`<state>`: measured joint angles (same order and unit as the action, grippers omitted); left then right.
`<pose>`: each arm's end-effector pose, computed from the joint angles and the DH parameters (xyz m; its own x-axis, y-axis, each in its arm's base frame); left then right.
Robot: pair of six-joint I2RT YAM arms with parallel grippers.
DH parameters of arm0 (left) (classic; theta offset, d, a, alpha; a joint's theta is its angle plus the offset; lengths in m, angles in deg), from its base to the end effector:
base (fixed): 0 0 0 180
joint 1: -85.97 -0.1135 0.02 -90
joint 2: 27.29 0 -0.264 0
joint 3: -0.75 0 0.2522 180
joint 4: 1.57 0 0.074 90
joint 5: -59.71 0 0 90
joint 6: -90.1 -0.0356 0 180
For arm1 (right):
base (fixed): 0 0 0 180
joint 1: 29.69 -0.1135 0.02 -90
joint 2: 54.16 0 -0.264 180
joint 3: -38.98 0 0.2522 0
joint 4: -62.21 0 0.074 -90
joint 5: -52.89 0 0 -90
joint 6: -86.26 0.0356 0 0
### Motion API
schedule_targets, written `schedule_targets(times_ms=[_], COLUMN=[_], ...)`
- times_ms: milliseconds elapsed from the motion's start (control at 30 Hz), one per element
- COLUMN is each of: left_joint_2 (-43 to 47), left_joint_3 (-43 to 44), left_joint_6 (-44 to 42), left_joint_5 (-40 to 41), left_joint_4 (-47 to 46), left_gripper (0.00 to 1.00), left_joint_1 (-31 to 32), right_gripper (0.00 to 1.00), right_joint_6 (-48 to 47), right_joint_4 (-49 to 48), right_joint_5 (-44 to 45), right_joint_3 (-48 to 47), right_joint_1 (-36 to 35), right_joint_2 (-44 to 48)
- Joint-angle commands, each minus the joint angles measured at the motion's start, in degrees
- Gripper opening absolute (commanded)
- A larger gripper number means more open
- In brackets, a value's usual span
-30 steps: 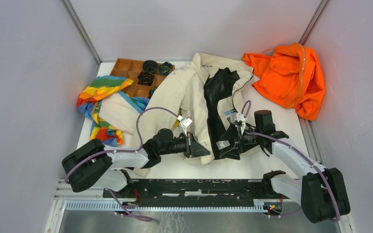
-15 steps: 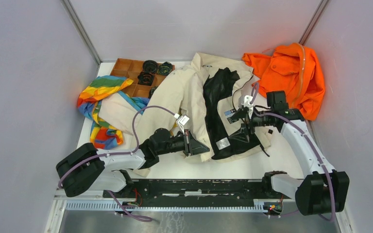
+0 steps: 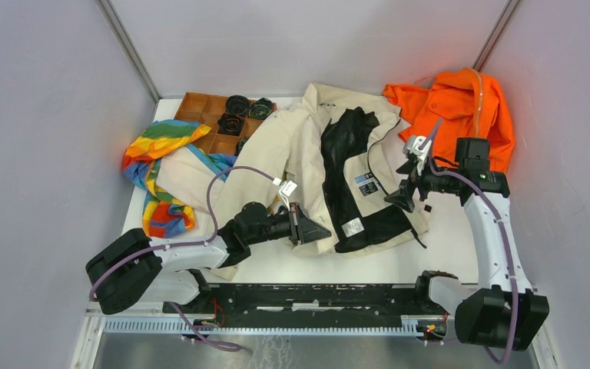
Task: Zip up the jacket
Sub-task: Pick up the jacket from the center of the board.
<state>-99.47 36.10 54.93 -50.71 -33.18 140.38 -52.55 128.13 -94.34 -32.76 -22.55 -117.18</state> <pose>0.1342 -0.2089 0.2039 -0.8188 -0.1723 -0.5477 0.5122 0.2119 -0.8323 0.2022 0.0048 0.3086 -0.2598 -0.3780 -0.8886 -0.8810 0.4696 0.0578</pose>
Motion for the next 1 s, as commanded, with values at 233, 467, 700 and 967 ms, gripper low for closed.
schedule_targets(times_ms=[233, 467, 700, 967], left_joint_2=[3.3, 5.7, 5.2, 4.8], left_joint_3=[3.3, 4.5, 4.7, 4.3], left_joint_6=[-1.2, -3.3, -4.3, -4.5], left_joint_5=[-1.4, -1.8, -2.3, -2.8], left_joint_4=[-1.4, 2.3, 2.5, 2.5], left_gripper=[0.02, 0.02, 0.02, 0.02], left_joint_1=[-1.8, -1.9, -1.9, -2.2], right_gripper=[0.98, 0.98, 0.95, 0.89], right_joint_6=[6.7, -1.5, -10.9, -14.7], right_joint_4=[-2.0, 8.2, 15.0, 16.3], right_joint_5=[-0.2, 4.3, 10.3, 13.2], right_joint_3=[-5.5, -9.2, -7.4, -3.3], right_joint_1=[8.7, 14.4, 17.6, 18.4], right_joint_2=[-1.8, -6.6, -10.6, -12.9])
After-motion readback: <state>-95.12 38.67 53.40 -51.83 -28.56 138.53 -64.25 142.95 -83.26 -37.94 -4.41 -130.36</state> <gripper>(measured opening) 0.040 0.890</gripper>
